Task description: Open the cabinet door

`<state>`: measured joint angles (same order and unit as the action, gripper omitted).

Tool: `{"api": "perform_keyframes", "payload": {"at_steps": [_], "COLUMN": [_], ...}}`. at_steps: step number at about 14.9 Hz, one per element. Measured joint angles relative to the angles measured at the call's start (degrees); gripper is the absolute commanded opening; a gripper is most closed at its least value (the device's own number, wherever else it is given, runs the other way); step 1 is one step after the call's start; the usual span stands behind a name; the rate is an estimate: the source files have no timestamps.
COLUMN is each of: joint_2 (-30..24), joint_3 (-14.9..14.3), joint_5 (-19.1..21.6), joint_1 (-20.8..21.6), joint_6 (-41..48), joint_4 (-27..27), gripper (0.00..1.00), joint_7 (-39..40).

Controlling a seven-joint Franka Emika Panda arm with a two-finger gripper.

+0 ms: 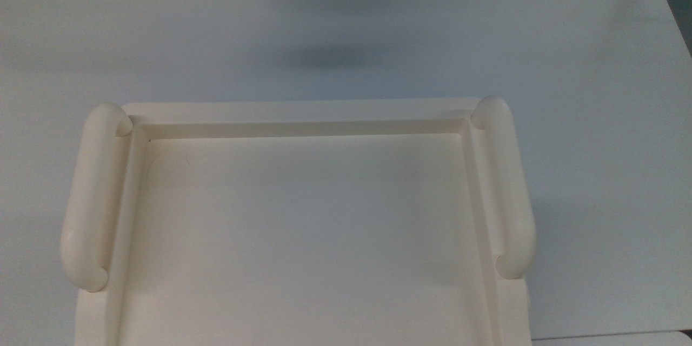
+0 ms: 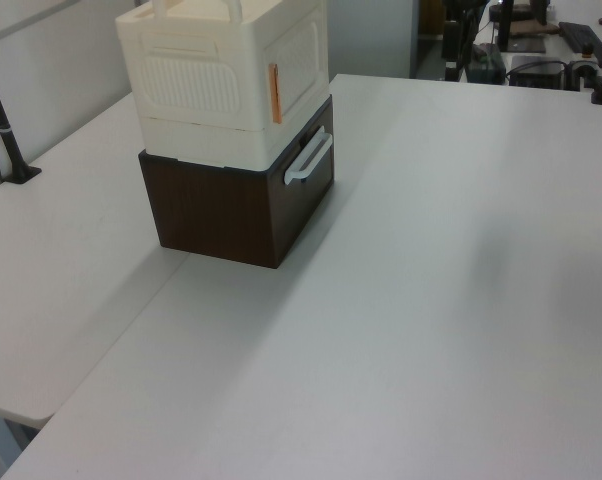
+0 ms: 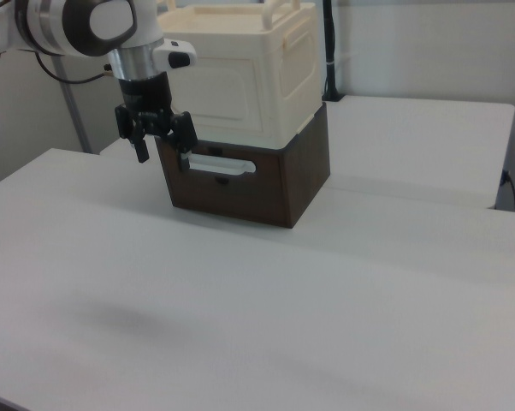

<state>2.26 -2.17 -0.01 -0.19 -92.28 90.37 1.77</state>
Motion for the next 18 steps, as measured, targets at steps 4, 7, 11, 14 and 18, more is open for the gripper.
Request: {"api": "perform_keyframes", "payload": {"at_steps": [4,7,11,14,18], "joint_2": [0.00,0.13,2.64,6.64,12.36], "joint_3": [-0.13,-0.13,-0.10,-0.04,0.00], "joint_5": [0.05,1.20,2.02,5.86,7.85], "joint_1": [-0.17,-0.13,1.11,4.18,8.69], "joint_6": [0.00,-0.80,-7.45,-14.41,-22.22], "joint_4": [0.00,0.00,0.01,-1.94,-9.32], "gripper": [1.00,1.00,1.00,1.00,1.00], "joint_7": [1.55,2.02,2.23,2.23,2.16]}}
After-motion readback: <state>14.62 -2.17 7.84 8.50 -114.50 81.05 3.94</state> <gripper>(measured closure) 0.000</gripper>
